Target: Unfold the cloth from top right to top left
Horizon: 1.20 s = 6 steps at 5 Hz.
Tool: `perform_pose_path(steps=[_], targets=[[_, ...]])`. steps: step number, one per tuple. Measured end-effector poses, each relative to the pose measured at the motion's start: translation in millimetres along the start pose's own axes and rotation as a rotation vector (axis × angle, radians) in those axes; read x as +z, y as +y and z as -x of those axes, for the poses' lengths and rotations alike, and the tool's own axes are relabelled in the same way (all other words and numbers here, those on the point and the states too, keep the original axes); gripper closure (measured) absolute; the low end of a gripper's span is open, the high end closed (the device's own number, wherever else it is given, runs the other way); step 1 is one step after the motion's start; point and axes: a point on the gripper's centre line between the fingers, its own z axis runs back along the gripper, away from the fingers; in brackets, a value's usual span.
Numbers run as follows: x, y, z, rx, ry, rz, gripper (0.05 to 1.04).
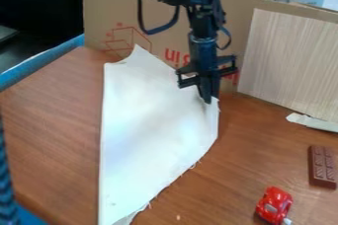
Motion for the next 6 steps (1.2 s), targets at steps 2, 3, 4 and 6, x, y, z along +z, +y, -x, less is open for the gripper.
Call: perform_pose_path(steps=[2, 3, 4, 6], targets=[[24, 50, -27, -0.054, 0.08, 0.088, 1.033], [36, 85, -52, -0.047, 0.094, 0.133, 1.033], [41, 115, -69, -0.067, 0.098, 0.161, 1.033], [46, 189, -102, -0.069, 0.04, 0.161, 1.033]])
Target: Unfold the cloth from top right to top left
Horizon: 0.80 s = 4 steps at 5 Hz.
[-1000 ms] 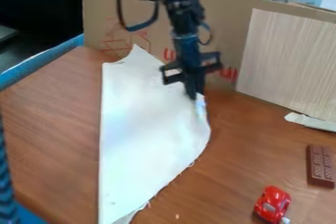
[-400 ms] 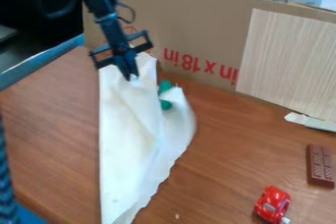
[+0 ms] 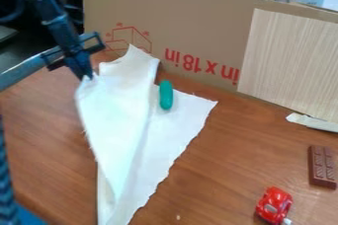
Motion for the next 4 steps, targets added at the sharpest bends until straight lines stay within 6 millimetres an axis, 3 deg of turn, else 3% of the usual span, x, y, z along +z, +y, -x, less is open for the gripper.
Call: perform_pose_path(steps=[2, 4], targets=[[11, 61, -9, -0.025, -0.01, 0.042, 1.033], [9, 86, -22, 0.104, -0.108, -0.08, 1.033]])
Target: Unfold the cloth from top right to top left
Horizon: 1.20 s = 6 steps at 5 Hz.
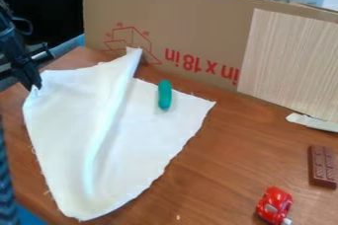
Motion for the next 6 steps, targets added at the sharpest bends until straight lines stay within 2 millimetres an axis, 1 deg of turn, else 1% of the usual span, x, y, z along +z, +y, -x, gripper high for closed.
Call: perform_pose_path(steps=[1, 2, 3, 4, 5, 6], targets=[[1, 8, -5, 0.03, -0.032, -0.049, 1.033], [10, 18, -12, 0.057, -0.048, -0.075, 1.033], [19, 34, -13, 0.075, -0.031, -0.08, 1.033], [32, 48, -13, 0.043, -0.001, -0.039, 1.033], [51, 60, -18, 0.033, -0.007, -0.008, 1.033], [52, 64, -21, 0.019, -0.011, -0.005, 1.033]])
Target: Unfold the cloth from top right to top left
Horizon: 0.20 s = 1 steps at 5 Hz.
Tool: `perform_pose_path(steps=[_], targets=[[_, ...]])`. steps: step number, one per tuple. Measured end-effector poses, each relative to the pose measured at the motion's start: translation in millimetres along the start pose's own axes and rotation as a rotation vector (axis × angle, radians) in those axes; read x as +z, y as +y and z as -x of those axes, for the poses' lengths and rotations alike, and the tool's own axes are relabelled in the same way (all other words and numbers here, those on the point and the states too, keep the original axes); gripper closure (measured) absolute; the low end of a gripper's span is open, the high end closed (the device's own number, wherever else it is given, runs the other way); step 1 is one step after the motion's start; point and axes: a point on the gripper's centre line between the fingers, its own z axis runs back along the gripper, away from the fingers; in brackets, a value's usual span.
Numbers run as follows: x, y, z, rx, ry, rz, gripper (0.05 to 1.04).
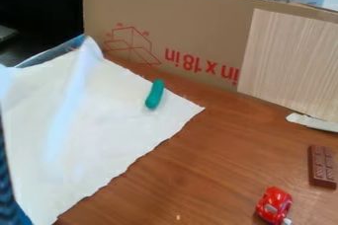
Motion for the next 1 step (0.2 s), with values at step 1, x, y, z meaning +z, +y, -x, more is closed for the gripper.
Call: perform_pose_path(steps=[1], targets=[[-1.9, 6.3, -0.6, -0.004, -0.01, 0.017, 1.014]])
